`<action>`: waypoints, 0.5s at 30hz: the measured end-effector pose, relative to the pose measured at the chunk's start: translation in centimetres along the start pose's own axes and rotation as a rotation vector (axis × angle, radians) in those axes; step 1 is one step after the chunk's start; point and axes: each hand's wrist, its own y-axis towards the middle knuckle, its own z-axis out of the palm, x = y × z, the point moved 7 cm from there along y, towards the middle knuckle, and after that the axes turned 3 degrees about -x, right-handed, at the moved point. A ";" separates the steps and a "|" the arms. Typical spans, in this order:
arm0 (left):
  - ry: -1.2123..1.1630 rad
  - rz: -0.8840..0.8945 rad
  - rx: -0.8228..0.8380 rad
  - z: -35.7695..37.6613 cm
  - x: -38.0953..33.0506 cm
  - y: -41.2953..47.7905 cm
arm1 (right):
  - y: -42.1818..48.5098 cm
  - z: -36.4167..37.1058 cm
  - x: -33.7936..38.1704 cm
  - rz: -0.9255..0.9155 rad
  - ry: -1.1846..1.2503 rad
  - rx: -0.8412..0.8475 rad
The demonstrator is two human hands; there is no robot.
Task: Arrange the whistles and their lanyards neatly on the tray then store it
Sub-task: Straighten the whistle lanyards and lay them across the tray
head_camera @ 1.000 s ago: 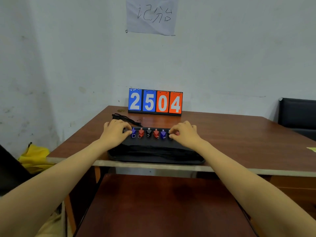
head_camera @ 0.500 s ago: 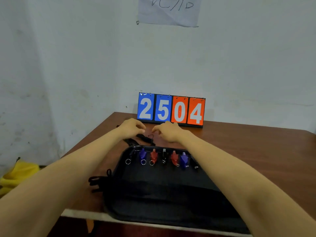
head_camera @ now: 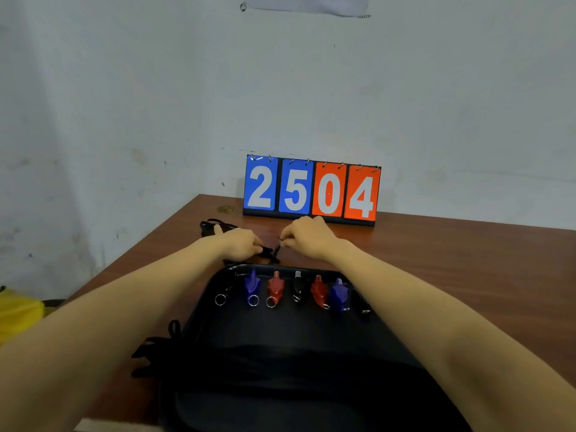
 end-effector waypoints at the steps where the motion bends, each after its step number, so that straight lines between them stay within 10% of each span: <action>1: -0.061 0.009 -0.062 -0.4 -0.1 0.0 | 0.0 -0.7 -0.2 0.022 0.038 -0.044; 7: -0.707 0.170 -0.331 -5.1 -4.3 -2.9 | -0.8 -6.7 -1.0 0.117 0.182 -0.262; 15: -0.484 0.007 -0.639 -10.5 -3.4 -5.5 | -5.5 -15.1 -4.8 0.311 0.308 -0.549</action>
